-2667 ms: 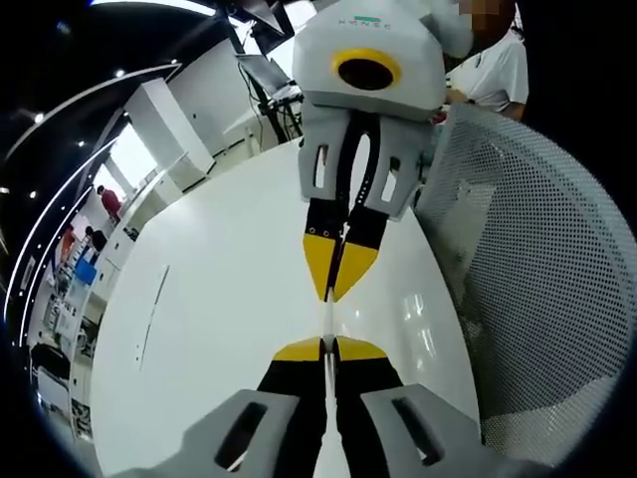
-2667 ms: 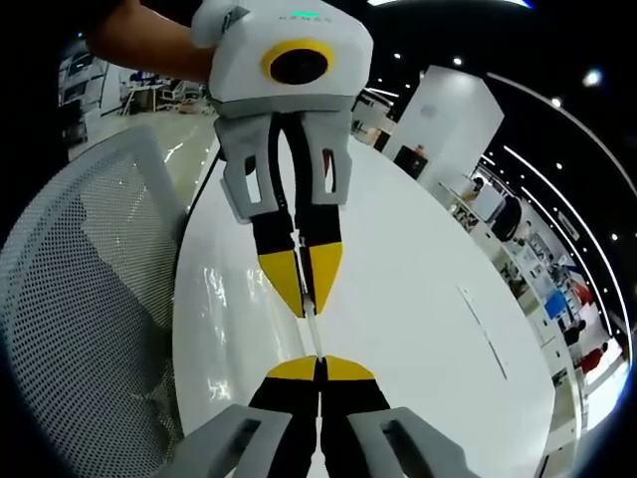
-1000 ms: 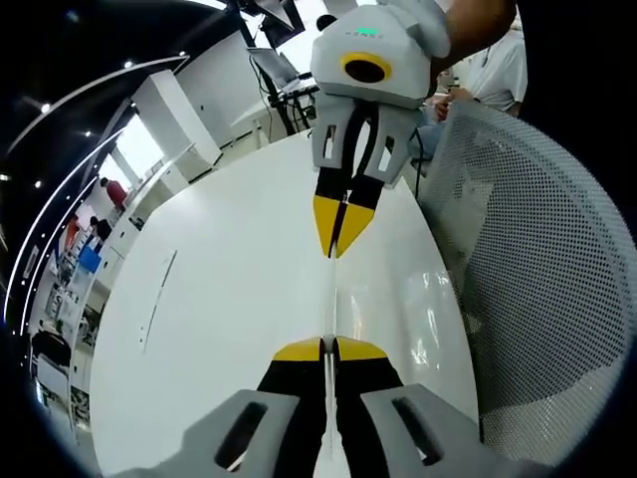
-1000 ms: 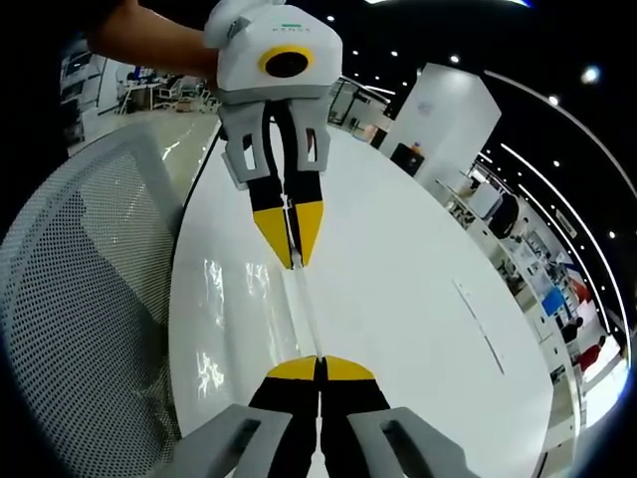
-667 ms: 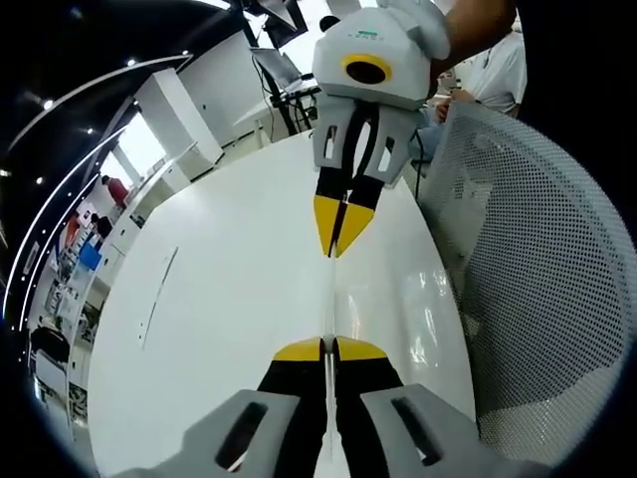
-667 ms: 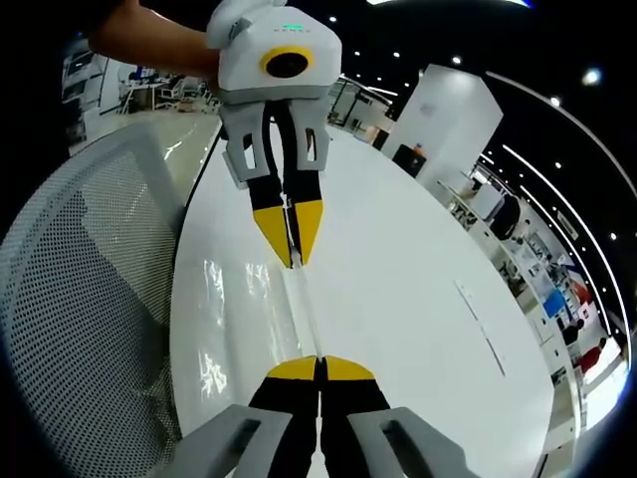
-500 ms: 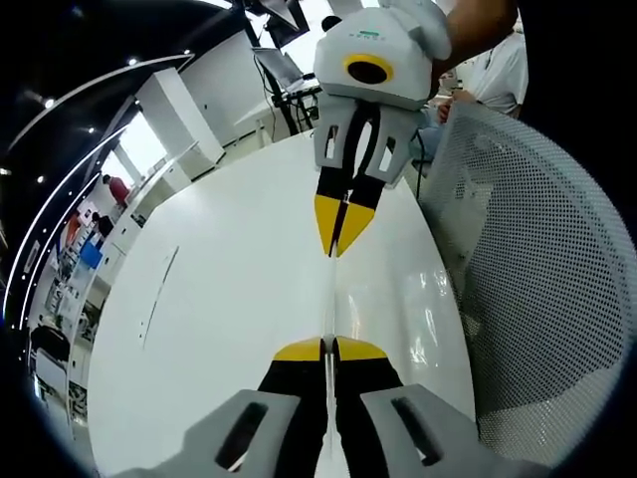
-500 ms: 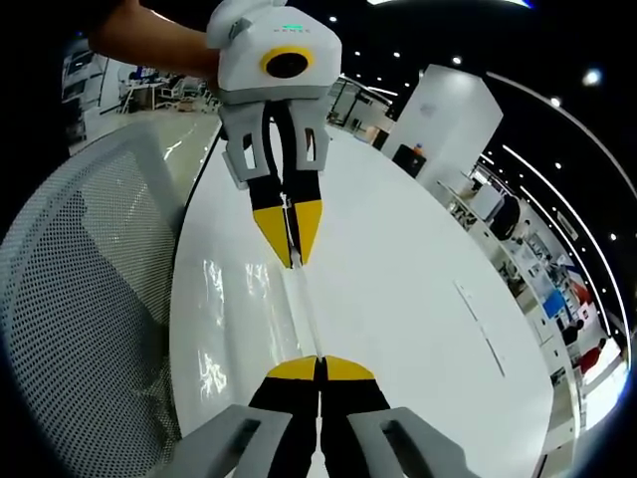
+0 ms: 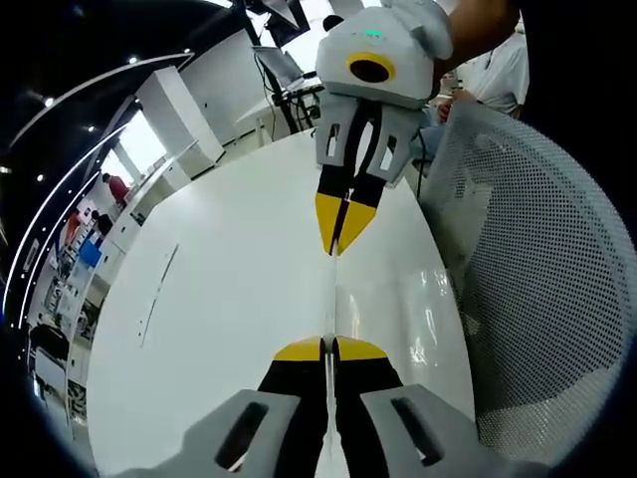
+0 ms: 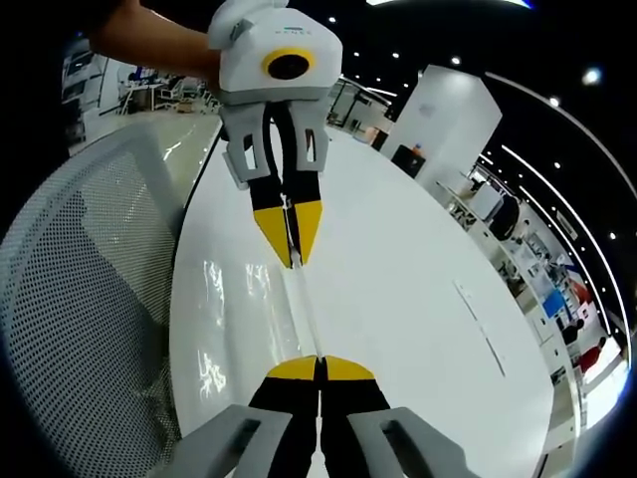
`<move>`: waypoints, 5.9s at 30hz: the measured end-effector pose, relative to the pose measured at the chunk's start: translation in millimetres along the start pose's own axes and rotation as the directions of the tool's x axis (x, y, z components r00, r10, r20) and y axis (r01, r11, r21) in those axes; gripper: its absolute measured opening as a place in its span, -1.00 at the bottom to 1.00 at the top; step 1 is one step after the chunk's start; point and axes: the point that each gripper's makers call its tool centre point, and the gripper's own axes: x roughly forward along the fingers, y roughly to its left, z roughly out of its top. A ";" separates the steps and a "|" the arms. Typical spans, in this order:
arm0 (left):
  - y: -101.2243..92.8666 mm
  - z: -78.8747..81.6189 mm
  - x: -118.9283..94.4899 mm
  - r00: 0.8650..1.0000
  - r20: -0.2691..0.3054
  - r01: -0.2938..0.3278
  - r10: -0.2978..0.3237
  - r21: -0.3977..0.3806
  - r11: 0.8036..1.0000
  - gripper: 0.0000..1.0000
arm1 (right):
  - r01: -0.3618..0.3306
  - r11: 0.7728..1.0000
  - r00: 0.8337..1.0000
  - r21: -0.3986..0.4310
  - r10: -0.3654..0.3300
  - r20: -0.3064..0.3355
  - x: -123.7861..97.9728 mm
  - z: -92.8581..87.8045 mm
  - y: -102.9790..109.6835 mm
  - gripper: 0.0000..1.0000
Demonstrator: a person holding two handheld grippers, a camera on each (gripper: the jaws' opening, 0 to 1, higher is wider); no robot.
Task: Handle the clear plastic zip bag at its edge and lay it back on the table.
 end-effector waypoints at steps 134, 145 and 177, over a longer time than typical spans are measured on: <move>21.1 -33.6 -34.6 0.997 -0.028 -0.071 0.069 -0.081 0.994 -1.00 | 0.041 0.999 0.999 0.031 -0.041 0.006 -6.0 -7.0 -14.3 -1.00; 19.4 -32.6 -35.8 0.997 -0.020 -0.080 0.079 -0.067 0.995 -1.00 | 0.032 0.999 0.999 0.030 -0.032 0.007 -5.8 -7.3 -11.7 -1.00; 11.9 -6.2 -29.3 0.998 0.008 -0.063 0.063 0.047 0.997 -1.00 | 0.007 0.995 0.999 0.096 -0.011 0.041 -30.9 7.6 -14.1 -0.74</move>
